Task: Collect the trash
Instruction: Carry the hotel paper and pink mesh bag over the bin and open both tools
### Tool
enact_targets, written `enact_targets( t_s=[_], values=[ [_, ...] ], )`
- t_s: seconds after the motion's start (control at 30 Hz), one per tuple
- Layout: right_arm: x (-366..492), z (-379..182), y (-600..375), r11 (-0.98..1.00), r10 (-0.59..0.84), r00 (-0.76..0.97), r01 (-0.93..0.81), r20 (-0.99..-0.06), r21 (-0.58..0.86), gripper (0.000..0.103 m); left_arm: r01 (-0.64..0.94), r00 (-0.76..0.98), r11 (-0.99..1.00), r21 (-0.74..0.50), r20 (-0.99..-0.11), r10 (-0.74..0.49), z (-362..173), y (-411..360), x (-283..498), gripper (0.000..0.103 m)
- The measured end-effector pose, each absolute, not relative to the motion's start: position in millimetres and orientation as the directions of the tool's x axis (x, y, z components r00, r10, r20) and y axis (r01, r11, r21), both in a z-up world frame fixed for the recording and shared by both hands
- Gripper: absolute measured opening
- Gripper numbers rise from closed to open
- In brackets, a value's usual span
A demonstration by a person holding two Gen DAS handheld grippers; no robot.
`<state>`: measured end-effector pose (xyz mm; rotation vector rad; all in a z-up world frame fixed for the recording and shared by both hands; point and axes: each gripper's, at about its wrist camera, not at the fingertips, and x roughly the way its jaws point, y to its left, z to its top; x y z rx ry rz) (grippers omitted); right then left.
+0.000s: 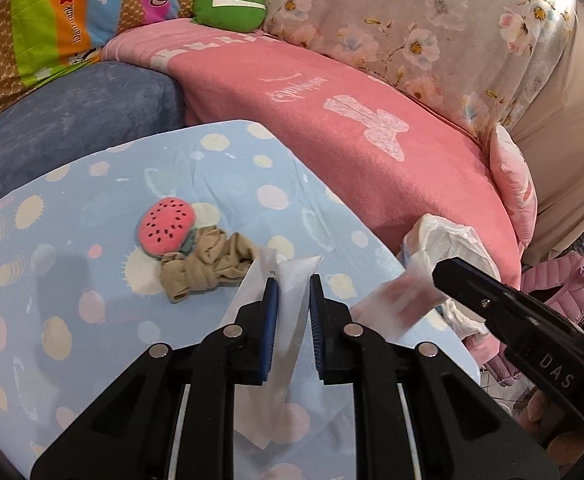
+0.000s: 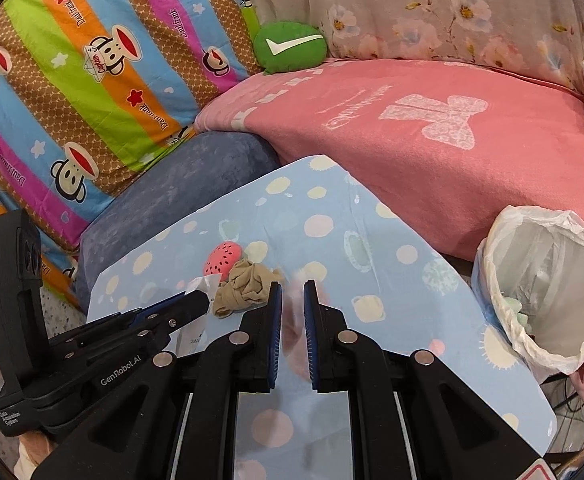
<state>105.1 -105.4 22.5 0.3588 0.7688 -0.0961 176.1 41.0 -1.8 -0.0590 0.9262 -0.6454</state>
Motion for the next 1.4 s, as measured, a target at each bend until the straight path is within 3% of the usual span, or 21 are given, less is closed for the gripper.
enact_targets(
  t_s=[0.4, 0.47, 0.63, 0.93, 1.1, 1.27, 1.4],
  values=[
    [63.0, 19.2, -179.1, 0.904, -0.04, 0.711, 0.325, -0.702, 0.278, 0.012, 0.578, 0.368, 0.75, -0.322, -0.717, -0.592, 11.1, -46.1, 147.2, 0.015],
    [58.2, 5.5, -184.8, 0.902, -0.036, 0.69, 0.334, -0.723, 0.275, 0.027, 0.571, 0.371, 0.757, -0.318, -0.723, -0.583, 8.9, -45.8, 147.1, 0.015],
    [63.6, -41.1, -170.9, 0.911, 0.023, 0.633, 0.306, -0.774, 0.278, 0.045, 0.503, 0.382, 0.809, -0.304, -0.761, -0.524, -10.4, -27.3, 153.8, 0.015],
    [99.1, -102.3, -130.3, 0.923, 0.122, 0.561, 0.24, -0.819, 0.302, 0.056, 0.419, 0.372, 0.864, -0.278, -0.815, -0.443, -44.0, 12.8, 162.9, 0.015],
    [108.5, -120.3, -124.9, 0.922, 0.131, 0.529, 0.247, -0.839, 0.3, 0.051, 0.413, 0.371, 0.869, -0.273, -0.82, -0.435, -48.4, 18.1, 164.1, 0.015],
    [109.0, -121.8, -127.1, 0.926, 0.129, 0.517, 0.243, -0.846, 0.29, 0.014, 0.415, 0.368, 0.867, -0.274, -0.821, -0.436, -48.8, 14.5, 163.0, 0.015],
    [102.5, -111.0, -136.4, 0.919, 0.127, 0.538, 0.253, -0.833, 0.304, 0.011, 0.426, 0.365, 0.863, -0.272, -0.821, -0.439, -46.2, 6.5, 160.0, 0.015]
  ],
)
